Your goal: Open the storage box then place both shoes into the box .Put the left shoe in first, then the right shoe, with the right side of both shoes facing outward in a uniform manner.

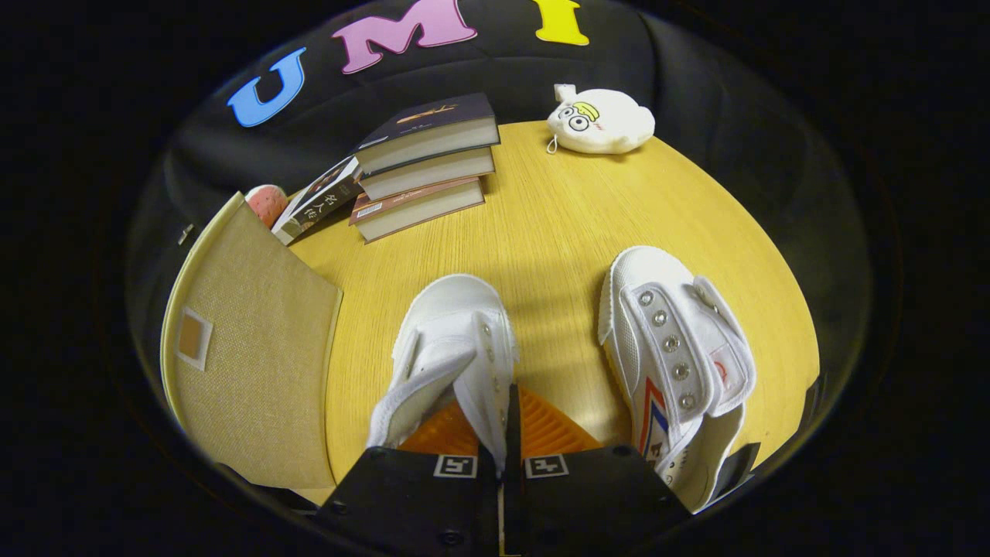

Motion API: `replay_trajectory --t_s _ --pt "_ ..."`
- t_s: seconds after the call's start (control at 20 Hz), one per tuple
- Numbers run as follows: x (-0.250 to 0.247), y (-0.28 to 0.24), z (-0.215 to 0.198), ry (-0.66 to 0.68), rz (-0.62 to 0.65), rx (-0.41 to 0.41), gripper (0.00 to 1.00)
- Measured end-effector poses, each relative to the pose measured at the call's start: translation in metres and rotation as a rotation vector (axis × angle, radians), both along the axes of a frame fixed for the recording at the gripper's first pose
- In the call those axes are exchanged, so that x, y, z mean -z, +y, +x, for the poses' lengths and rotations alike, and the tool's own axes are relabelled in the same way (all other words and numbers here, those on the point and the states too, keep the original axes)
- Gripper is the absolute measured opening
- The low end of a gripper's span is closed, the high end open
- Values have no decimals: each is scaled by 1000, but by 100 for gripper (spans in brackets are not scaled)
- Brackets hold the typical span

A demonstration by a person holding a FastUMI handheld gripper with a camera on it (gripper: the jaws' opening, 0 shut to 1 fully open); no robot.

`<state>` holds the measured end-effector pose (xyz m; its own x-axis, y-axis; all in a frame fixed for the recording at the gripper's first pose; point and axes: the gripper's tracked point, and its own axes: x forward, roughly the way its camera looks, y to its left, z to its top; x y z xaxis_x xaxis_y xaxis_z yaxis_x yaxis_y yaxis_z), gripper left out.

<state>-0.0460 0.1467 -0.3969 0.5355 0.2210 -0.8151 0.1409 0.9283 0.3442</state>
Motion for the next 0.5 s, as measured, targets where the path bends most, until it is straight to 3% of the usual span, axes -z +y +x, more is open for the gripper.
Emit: replay_trajectory --t_s 0.5 --pt "-94 -5 -2 -121 37 53 8"
